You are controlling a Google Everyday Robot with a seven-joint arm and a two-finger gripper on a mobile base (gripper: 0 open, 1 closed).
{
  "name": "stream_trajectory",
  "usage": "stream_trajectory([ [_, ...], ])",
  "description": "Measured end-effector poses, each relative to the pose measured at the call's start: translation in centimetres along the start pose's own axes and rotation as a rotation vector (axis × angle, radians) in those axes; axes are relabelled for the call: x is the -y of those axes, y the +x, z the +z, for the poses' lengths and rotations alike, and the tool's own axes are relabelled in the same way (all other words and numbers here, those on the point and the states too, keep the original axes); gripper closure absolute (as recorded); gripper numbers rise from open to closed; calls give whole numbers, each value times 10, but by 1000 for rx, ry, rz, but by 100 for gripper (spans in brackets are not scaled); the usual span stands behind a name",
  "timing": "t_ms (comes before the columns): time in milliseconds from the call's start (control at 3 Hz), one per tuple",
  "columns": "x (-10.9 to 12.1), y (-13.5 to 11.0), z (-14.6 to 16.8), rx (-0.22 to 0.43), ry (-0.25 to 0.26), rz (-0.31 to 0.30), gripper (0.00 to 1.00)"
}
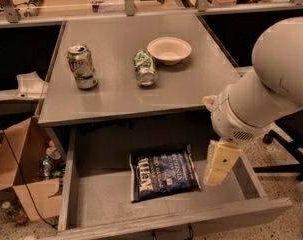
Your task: Pick blue chip bag from top drawer and place on counter
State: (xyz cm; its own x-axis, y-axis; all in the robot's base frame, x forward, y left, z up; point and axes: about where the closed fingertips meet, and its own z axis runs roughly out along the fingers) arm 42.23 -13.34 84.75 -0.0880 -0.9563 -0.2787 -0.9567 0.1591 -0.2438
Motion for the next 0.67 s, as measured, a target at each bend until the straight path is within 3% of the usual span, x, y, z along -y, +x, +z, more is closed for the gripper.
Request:
stream_trajectory([
  [333, -5, -2, 21, 13, -14, 3, 0],
  [667, -8, 0, 58, 70, -56, 54, 0],
])
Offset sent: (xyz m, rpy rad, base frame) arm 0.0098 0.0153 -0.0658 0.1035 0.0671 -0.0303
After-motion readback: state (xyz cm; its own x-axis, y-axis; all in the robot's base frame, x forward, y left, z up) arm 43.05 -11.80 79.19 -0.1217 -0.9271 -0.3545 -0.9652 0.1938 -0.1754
